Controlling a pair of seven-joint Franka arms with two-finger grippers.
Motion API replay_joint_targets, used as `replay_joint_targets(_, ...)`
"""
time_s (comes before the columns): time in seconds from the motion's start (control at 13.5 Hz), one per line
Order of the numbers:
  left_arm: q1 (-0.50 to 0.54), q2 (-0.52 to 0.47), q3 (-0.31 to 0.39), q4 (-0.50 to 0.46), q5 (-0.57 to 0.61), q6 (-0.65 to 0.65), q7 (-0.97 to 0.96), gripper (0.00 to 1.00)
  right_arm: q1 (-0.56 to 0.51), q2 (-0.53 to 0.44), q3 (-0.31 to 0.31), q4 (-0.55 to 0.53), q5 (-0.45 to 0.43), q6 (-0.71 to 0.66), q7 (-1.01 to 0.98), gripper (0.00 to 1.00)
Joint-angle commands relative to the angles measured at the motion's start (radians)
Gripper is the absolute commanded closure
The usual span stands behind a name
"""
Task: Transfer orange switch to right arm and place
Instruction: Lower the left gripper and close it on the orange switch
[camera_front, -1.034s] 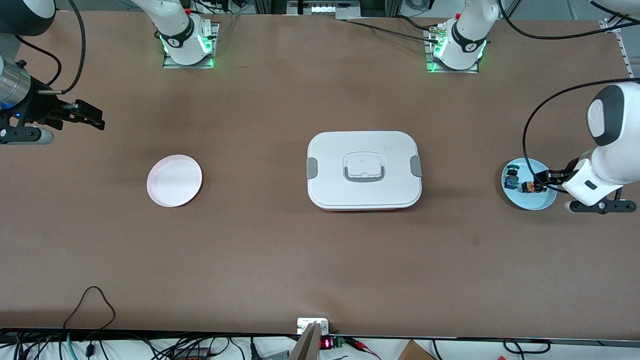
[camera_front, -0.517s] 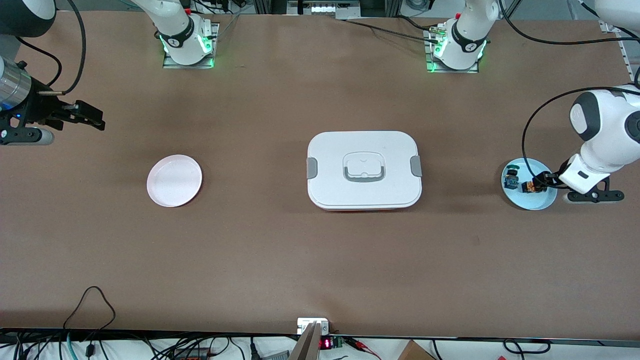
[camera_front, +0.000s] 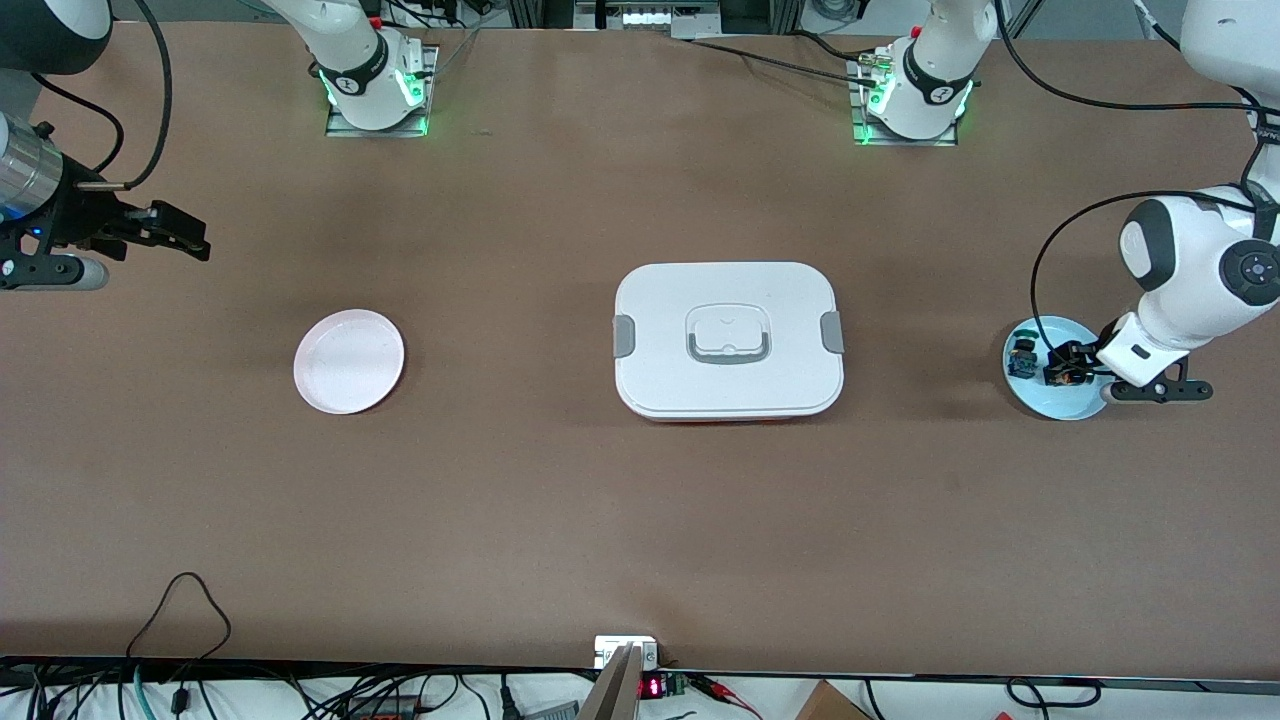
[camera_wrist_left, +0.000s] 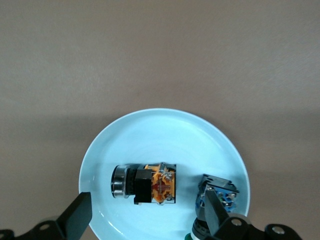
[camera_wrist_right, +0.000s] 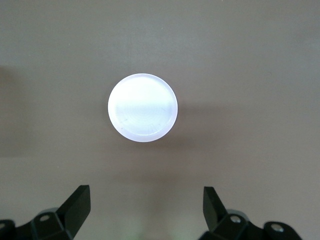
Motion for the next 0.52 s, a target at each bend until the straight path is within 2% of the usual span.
replay_joint_targets(0.0, 0.033, 0.024, -0.016, 0.011, 0.007, 0.010, 0.004, 0.01, -0.005, 0.012, 0.004, 0.013, 0.003, -0.002, -0.003, 0.00)
replay_joint_targets(0.44, 0.042, 0.053, -0.016, 0.015, -0.010, 0.010, 0.015, 0.01, -0.005, 0.021, 0.004, 0.014, 0.003, 0.000, -0.003, 0.00)
